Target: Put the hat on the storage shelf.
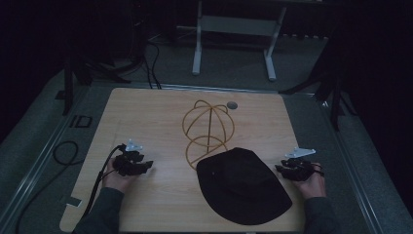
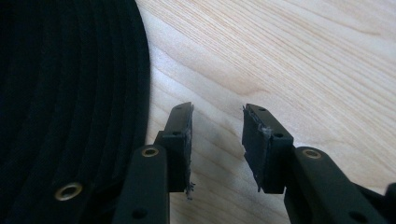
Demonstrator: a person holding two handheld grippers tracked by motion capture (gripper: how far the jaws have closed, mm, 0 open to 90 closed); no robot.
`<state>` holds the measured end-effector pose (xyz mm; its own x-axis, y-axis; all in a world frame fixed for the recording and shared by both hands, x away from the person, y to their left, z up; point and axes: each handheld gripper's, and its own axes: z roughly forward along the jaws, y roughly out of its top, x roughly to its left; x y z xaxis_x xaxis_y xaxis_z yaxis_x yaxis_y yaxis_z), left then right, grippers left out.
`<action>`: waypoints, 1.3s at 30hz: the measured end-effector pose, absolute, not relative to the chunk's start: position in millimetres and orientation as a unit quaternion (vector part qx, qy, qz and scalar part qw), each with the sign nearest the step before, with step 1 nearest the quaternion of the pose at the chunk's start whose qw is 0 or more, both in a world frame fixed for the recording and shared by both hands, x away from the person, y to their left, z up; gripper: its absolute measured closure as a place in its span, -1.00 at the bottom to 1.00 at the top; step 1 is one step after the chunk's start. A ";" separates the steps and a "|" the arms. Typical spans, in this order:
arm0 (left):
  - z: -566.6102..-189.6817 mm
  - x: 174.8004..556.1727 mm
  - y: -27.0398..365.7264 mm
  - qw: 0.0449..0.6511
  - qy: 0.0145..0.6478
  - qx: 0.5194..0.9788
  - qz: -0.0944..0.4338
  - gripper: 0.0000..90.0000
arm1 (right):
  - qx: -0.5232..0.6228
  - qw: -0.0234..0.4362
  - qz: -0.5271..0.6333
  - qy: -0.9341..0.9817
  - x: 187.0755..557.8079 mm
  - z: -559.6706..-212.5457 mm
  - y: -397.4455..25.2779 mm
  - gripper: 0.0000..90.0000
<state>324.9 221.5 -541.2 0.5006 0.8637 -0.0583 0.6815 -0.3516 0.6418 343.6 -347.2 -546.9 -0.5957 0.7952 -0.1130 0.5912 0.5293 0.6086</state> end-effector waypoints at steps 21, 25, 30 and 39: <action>-542.2 324.9 223.3 0.302 0.480 0.810 0.146 0.13 | 0.409 0.146 0.267 0.860 338.8 -530.7 -360.1 0.37; -542.5 324.6 222.8 0.300 0.480 0.811 0.145 0.13 | 0.400 0.141 0.276 0.863 333.7 -521.4 -362.9 0.38; -543.5 324.4 221.6 0.297 0.479 0.814 0.144 0.13 | 0.387 0.135 0.277 0.869 327.3 -509.5 -361.8 0.41; -544.0 324.1 220.9 0.295 0.476 0.816 0.141 0.12 | 0.354 0.129 0.267 0.887 318.8 -487.8 -350.9 0.40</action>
